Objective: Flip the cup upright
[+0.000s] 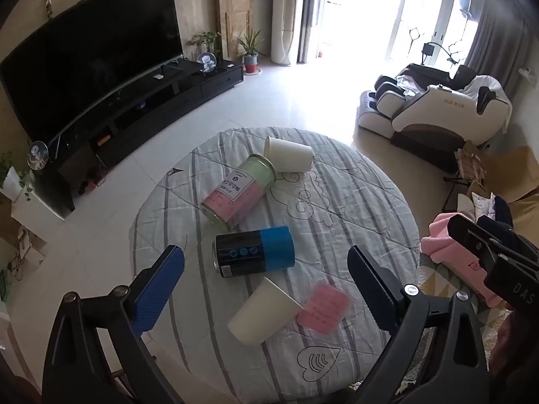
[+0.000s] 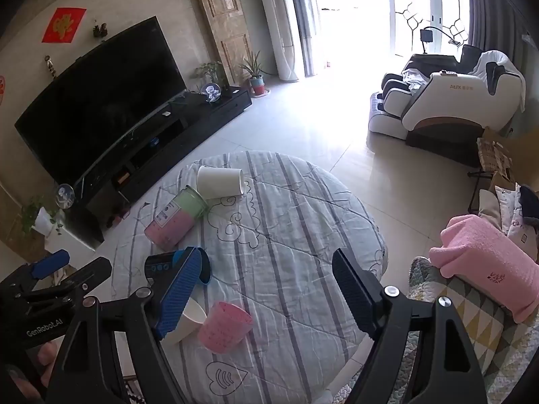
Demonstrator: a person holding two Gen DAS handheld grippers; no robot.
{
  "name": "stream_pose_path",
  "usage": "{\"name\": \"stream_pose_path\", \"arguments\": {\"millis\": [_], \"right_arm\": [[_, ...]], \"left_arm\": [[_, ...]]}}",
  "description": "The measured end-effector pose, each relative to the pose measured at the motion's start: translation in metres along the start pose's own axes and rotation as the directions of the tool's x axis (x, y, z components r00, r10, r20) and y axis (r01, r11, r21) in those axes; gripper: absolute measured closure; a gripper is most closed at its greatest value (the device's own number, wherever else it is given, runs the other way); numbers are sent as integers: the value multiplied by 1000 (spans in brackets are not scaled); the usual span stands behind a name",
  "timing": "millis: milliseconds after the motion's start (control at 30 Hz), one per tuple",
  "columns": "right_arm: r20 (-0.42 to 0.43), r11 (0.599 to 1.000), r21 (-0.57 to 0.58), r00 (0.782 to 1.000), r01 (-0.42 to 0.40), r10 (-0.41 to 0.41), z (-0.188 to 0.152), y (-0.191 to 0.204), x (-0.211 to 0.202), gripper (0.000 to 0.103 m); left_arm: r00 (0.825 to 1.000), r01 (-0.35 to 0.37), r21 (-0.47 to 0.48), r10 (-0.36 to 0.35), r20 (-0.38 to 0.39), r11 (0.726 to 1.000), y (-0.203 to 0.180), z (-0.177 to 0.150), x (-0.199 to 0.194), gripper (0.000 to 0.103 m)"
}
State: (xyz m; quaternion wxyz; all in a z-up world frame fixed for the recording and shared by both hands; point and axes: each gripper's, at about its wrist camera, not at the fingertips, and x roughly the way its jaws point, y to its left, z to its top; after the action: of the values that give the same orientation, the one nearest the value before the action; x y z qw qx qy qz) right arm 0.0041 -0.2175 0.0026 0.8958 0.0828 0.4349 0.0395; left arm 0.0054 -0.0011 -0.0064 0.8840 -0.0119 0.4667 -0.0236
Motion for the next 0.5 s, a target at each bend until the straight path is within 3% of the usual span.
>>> {"name": "stream_pose_path", "arguments": {"millis": [500], "right_arm": [[2,999,-38,1000,-4,4,3,8,0,22]], "left_arm": [[1000,-12,-5,12,13,1000,5,4,-2,5]]}}
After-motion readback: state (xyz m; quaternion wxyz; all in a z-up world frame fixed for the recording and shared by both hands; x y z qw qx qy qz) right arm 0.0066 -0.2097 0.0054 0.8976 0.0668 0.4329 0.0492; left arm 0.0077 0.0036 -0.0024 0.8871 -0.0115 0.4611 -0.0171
